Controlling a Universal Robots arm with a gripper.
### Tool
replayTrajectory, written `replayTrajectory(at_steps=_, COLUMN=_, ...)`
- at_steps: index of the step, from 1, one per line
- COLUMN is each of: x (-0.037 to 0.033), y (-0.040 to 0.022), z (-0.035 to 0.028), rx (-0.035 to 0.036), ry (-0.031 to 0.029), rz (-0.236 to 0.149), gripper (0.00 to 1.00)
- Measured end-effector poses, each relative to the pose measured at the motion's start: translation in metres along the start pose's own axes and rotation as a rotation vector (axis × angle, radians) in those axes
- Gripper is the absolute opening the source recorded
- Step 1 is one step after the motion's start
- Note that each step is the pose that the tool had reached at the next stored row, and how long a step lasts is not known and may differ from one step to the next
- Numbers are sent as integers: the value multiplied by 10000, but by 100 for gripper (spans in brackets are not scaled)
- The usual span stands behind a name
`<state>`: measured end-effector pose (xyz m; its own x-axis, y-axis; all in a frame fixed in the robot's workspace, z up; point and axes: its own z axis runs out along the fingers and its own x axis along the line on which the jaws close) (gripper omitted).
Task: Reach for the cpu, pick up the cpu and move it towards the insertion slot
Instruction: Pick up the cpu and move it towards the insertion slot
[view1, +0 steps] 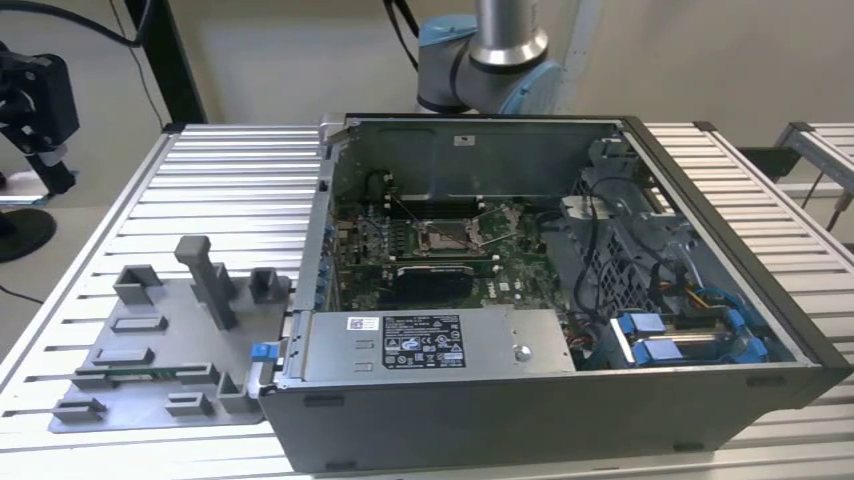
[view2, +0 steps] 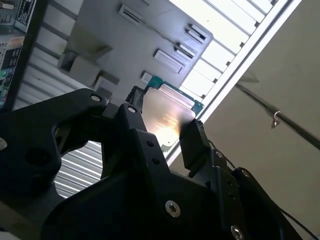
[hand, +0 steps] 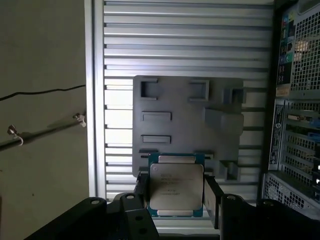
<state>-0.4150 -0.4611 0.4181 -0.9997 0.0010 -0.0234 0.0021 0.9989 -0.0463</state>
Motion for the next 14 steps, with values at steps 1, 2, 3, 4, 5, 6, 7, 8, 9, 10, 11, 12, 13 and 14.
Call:
replayTrajectory(at_steps=1, x=-21, y=0, z=0, rx=0, ry=2, rz=1, gripper=0)
replayTrajectory(at_steps=2, x=-42, y=0, z=0, rx=1, ry=4, rz=0, gripper=0)
replayTrajectory(at_steps=3, x=-60, y=0, z=1, rx=0, ry=5, rz=0, gripper=0)
replayTrajectory(at_steps=4, x=-76, y=0, z=1, rx=0, ry=6, rz=0, gripper=0)
replayTrajectory(at_steps=5, x=-94, y=0, z=2, rx=0, ry=6, rz=0, gripper=0)
replayTrajectory(at_steps=6, x=-114, y=0, z=2, rx=0, ry=8, rz=0, gripper=0)
replayTrajectory(at_steps=7, x=-134, y=0, z=3, rx=0, ry=8, rz=0, gripper=0)
replayTrajectory(at_steps=8, x=-154, y=1, z=3, rx=0, ry=9, rz=0, gripper=0)
replayTrajectory(at_steps=9, x=-174, y=0, z=4, rx=0, ry=10, rz=0, gripper=0)
replayTrajectory(at_steps=10, x=-195, y=1, z=4, rx=1, ry=11, rz=0, gripper=0)
replayTrajectory(at_steps=11, x=-213, y=0, z=5, rx=0, ry=11, rz=-1, gripper=0)
replayTrajectory(at_steps=12, x=-234, y=1, z=5, rx=0, ry=12, rz=0, gripper=0)
replayTrajectory(at_steps=13, x=-255, y=1, z=6, rx=0, ry=13, rz=0, gripper=0)
replayTrajectory(at_steps=14, x=-279, y=1, z=7, rx=0, ry=15, rz=-1, gripper=0)
